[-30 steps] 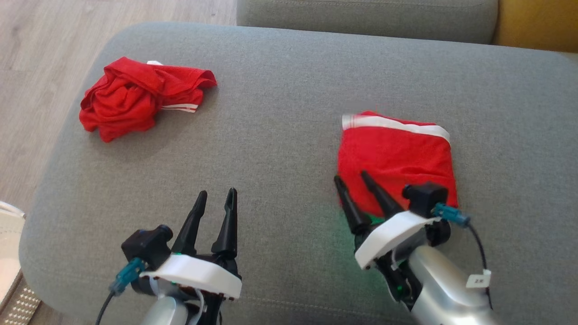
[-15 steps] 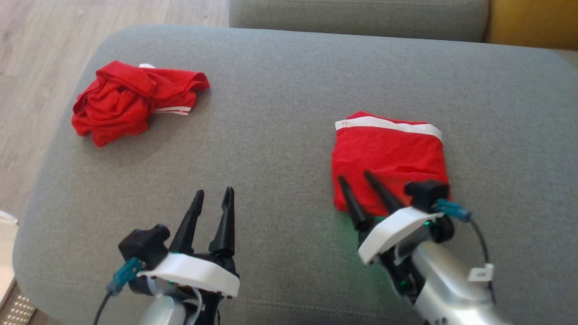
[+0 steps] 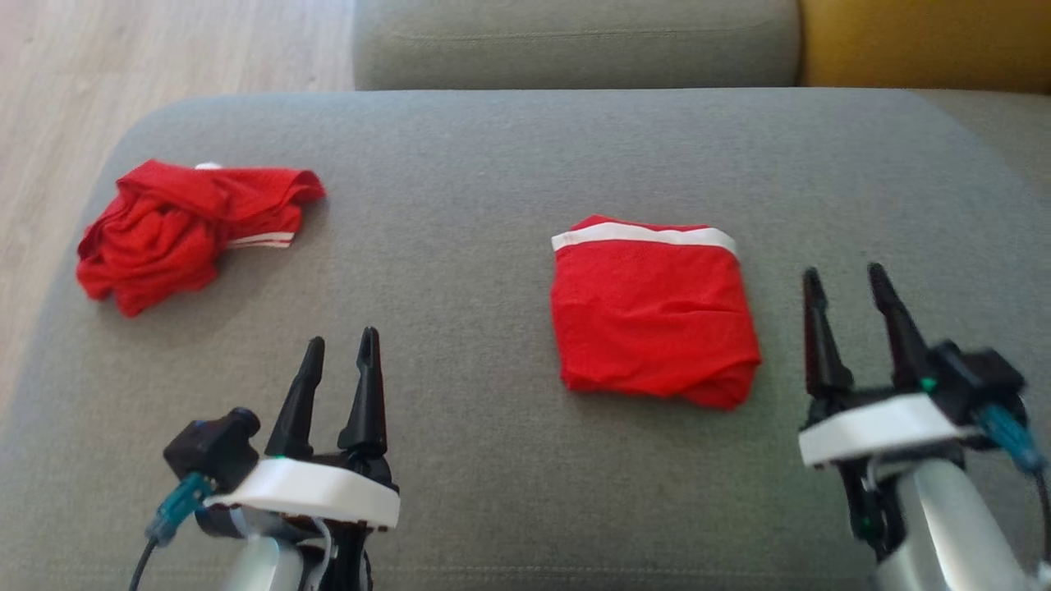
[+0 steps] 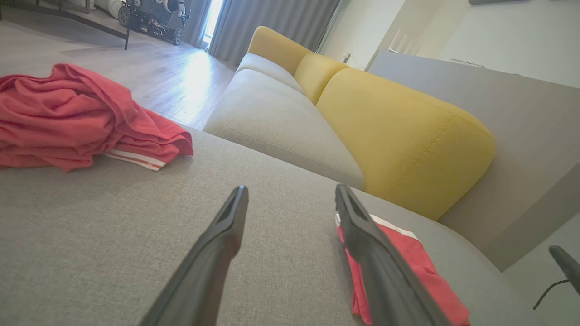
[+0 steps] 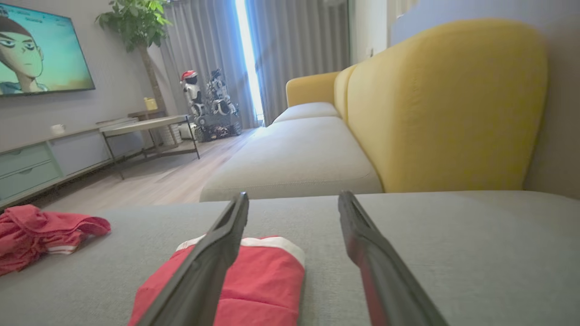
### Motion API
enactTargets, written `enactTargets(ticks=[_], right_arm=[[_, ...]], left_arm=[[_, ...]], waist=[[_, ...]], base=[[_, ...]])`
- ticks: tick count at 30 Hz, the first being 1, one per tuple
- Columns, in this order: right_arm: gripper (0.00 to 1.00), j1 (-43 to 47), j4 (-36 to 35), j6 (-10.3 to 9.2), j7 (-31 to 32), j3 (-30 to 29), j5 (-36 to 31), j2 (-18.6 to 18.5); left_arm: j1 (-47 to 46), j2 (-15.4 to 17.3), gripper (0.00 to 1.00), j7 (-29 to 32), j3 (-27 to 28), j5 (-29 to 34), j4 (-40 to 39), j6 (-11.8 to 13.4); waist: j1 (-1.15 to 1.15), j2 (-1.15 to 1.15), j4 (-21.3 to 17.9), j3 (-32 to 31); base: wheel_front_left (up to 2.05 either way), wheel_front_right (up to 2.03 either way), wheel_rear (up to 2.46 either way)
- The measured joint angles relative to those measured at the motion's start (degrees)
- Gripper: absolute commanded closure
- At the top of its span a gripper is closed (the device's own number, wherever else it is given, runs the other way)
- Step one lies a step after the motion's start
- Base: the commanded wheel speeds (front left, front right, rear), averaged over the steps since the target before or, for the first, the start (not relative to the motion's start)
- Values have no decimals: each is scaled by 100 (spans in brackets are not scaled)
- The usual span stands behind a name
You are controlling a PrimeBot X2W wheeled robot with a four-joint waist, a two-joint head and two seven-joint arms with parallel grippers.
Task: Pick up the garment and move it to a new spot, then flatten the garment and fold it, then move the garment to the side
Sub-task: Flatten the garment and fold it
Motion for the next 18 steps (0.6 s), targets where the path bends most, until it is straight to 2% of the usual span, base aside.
enactTargets(ticks=[7,18], right_arm=[[0,799,-827,0,-4,-358,-614,189],[0,1027,-925,0,-4,-210,-490,227]], left_arm=[[208,0,0,-1,57,108,21,-9],[358,1,0,-1,77,109,42,-9]], waist=[[0,0,-188,-70],[0,0,-303,-144]], base=[[0,0,0],[0,0,0]])
